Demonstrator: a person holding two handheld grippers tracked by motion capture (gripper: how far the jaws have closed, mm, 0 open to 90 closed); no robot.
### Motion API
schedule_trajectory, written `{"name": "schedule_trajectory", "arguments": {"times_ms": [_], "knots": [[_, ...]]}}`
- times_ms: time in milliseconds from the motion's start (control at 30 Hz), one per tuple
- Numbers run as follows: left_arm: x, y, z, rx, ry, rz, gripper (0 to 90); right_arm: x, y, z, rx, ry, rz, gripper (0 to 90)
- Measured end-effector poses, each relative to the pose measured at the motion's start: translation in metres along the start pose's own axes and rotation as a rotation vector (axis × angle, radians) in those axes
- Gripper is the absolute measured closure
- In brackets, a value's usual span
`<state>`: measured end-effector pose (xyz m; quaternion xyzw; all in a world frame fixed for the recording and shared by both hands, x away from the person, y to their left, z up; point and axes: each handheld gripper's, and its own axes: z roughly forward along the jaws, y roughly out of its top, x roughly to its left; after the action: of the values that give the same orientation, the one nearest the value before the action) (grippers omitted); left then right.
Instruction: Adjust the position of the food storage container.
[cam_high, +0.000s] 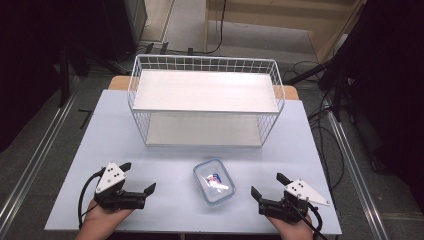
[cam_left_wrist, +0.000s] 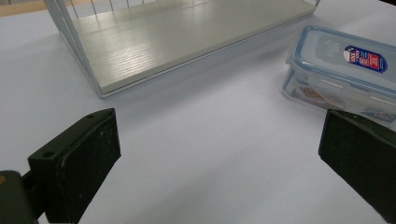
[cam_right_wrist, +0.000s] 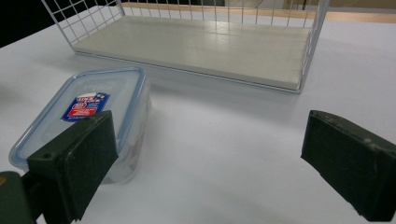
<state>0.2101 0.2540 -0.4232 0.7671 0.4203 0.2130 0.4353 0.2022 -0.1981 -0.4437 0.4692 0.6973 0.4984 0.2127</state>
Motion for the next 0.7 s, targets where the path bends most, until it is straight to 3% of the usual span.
{"name": "schedule_trajectory", "arguments": {"times_ms": [700], "knots": [[0.0005, 0.0011, -0.0001, -0.018, 0.007, -0.02, 0.0, 0.0004, -0.0006, 0.0009, 0.0, 0.035, 0.017, 3.9]]}}
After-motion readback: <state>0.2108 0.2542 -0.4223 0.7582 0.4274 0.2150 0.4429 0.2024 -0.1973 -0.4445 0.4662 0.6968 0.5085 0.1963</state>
